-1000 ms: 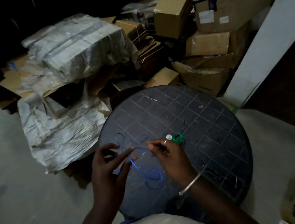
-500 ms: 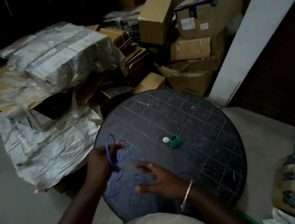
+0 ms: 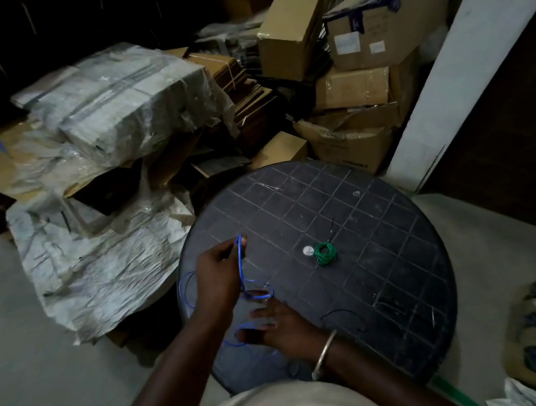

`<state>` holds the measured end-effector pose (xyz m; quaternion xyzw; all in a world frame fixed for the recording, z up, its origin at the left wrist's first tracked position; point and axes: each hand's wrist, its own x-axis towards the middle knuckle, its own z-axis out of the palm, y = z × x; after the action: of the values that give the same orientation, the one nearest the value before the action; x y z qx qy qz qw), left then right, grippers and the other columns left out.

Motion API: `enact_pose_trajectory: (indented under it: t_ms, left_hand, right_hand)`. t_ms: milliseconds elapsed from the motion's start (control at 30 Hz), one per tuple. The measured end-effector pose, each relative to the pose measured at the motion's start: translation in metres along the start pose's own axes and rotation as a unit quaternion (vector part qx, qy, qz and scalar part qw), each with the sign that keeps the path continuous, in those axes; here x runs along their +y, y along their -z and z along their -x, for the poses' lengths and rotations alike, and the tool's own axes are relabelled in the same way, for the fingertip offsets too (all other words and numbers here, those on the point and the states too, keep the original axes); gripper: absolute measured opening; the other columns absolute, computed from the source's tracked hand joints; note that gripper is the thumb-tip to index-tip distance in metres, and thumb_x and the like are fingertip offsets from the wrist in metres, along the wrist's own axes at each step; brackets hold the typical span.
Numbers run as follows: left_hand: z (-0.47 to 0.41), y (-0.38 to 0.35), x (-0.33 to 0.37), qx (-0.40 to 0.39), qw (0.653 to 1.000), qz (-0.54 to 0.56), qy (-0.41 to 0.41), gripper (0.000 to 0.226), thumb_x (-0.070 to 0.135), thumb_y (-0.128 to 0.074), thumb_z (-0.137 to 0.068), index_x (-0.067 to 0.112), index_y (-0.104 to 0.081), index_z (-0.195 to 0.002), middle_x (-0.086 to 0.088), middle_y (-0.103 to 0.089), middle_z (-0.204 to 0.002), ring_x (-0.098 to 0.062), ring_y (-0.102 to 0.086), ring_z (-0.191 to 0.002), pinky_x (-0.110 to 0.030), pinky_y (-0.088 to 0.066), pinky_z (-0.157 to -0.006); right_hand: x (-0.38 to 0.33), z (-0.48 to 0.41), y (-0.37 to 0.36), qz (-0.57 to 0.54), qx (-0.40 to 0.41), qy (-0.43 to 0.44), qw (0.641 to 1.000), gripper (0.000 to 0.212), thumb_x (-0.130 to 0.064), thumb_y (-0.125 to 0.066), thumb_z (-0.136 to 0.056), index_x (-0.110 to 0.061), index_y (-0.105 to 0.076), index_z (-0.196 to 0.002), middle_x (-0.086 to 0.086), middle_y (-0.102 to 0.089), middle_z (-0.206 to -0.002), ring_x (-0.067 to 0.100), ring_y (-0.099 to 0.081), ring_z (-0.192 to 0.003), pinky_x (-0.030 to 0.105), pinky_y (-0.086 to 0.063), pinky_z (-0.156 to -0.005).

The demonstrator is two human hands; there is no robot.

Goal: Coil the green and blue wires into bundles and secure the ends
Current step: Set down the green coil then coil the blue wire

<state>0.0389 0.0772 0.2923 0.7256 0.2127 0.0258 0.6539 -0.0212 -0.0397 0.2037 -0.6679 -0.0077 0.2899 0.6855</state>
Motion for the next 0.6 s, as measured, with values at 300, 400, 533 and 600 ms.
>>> enact_pose_trajectory:
  t_ms: [300,400,533,600]
  left_hand:
    - [-0.001,0.016,0.005,0.048,0.975,-0.171,-0.131,0.014,0.028,-0.063,-0.095,0.024,-0.076,-0.091,0.001,-0.070,-0.063,0.002,-0.046,-0.038,-0.016,-0.035,-0.045]
    - [-0.014,0.037,0.003,-0.011,0.982,-0.183,-0.052,0.026,0.034,-0.061,-0.095,0.021,-0.075,-0.078,0.004,-0.061,-0.054,-0.004,-0.038,-0.037,-0.022,-0.031,-0.044]
    - [-0.006,0.047,0.011,-0.194,0.970,0.078,0.123,0.025,0.034,-0.061,-0.093,0.011,-0.067,-0.087,0.003,-0.033,-0.062,-0.006,-0.024,-0.048,-0.018,-0.017,-0.042]
    - [0.000,0.048,0.017,-0.257,0.906,0.289,0.174,0.019,0.028,-0.053,-0.098,0.012,-0.063,-0.094,0.003,-0.035,-0.069,-0.005,-0.029,-0.054,-0.019,-0.019,-0.045]
  right_hand:
    - [-0.001,0.007,0.019,-0.048,0.003,0.050,0.998,0.019,-0.026,-0.054,-0.096,-0.018,-0.063,-0.082,-0.001,-0.073,-0.072,0.014,-0.069,-0.074,0.029,-0.052,-0.074]
    - [-0.007,0.004,0.036,-0.194,0.132,0.001,0.972,0.028,-0.020,-0.047,-0.103,-0.011,-0.055,-0.078,-0.002,-0.048,-0.047,0.010,-0.047,-0.037,0.025,-0.051,-0.045]
    - [-0.007,-0.006,0.063,-0.064,0.267,-0.013,0.961,0.034,-0.023,-0.049,-0.102,-0.015,-0.066,-0.073,-0.005,-0.031,-0.048,0.007,-0.026,-0.039,0.016,-0.023,-0.038]
    - [-0.006,-0.005,0.066,0.042,0.277,0.000,0.960,0.034,-0.024,-0.053,-0.099,-0.018,-0.071,-0.071,-0.009,-0.033,-0.044,0.004,-0.030,-0.040,0.020,-0.027,-0.044]
